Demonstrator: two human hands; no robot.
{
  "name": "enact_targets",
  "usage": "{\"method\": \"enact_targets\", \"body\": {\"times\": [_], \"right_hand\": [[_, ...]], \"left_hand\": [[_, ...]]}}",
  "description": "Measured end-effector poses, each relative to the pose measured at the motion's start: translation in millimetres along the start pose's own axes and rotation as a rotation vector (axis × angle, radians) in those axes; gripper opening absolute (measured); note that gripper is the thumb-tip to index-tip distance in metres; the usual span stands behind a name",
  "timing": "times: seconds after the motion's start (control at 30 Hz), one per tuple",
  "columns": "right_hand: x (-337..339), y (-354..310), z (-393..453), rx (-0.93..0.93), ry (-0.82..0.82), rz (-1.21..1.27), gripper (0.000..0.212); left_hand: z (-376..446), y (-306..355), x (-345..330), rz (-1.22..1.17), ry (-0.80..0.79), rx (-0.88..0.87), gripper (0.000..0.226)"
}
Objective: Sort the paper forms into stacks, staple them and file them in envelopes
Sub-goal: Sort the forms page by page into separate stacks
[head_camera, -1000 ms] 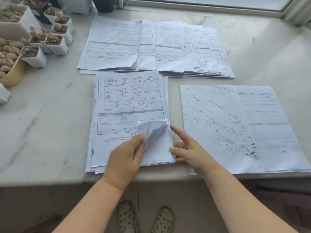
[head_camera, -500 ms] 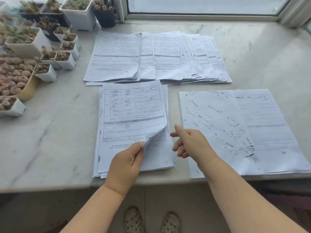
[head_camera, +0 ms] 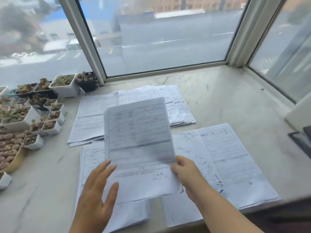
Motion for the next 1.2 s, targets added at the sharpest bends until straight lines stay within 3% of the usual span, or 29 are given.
{"method": "enact_targets", "body": {"times": [0.1, 0.3, 0.6, 0.77, 0.87, 0.93, 1.0, 1.07, 1.2], "right_hand": [[45.0, -12.0, 25.8, -0.057, 0.139, 0.281, 0.027], [111.2, -39.3, 104.2, -0.135, 0.369, 0.861, 0.03], [95.6, -85.2, 195.1, -0.131, 0.347, 0.854, 0.028], [56.1, -89.1, 243.3, -0.155, 0.224, 0.851, 0.025], [37.8, -89.7, 267.5, -0.186, 0.167, 0.869, 0.024], [29.4, -86.5, 279.7, -0.217, 0.122, 0.887, 0.022], [23.6, -81.5, 288.3, -0.256, 0.081, 0.907, 0.019], [17.9, -77.1, 292.6, -0.294, 0.04, 0.93, 0.016], [6.1, -74.7, 295.6, -0.323, -0.039, 0.865, 0.016]], "left_hand": [[33.6, 1.1, -15.9, -0.029, 0.024, 0.03, 0.046], [93.6, -41.3, -81.6, -0.045, -0.088, 0.116, 0.048], [189.8, -112.3, -169.8, 0.103, -0.316, 0.165, 0.051], [213.3, -127.2, -188.1, 0.072, -0.379, 0.174, 0.04], [217.8, -132.4, -184.3, -0.003, -0.331, 0.148, 0.02], [218.1, -134.6, -178.4, -0.017, -0.271, 0.148, 0.023], [218.9, -139.1, -172.4, -0.038, -0.181, 0.201, 0.024], [218.4, -144.9, -169.0, -0.087, -0.083, 0.286, 0.009], [219.1, -142.2, -166.0, -0.117, -0.004, 0.319, 0.047]]}}
Point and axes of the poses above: each hand's wrist, its own z-axis towards the middle knuckle, its own x-axis out of the back of the hand, y = z × x, the point moved 8 cm from there along z, towards the middle knuckle, and after that the axes turned 4 degrees about -z, right-handed, at the moved point
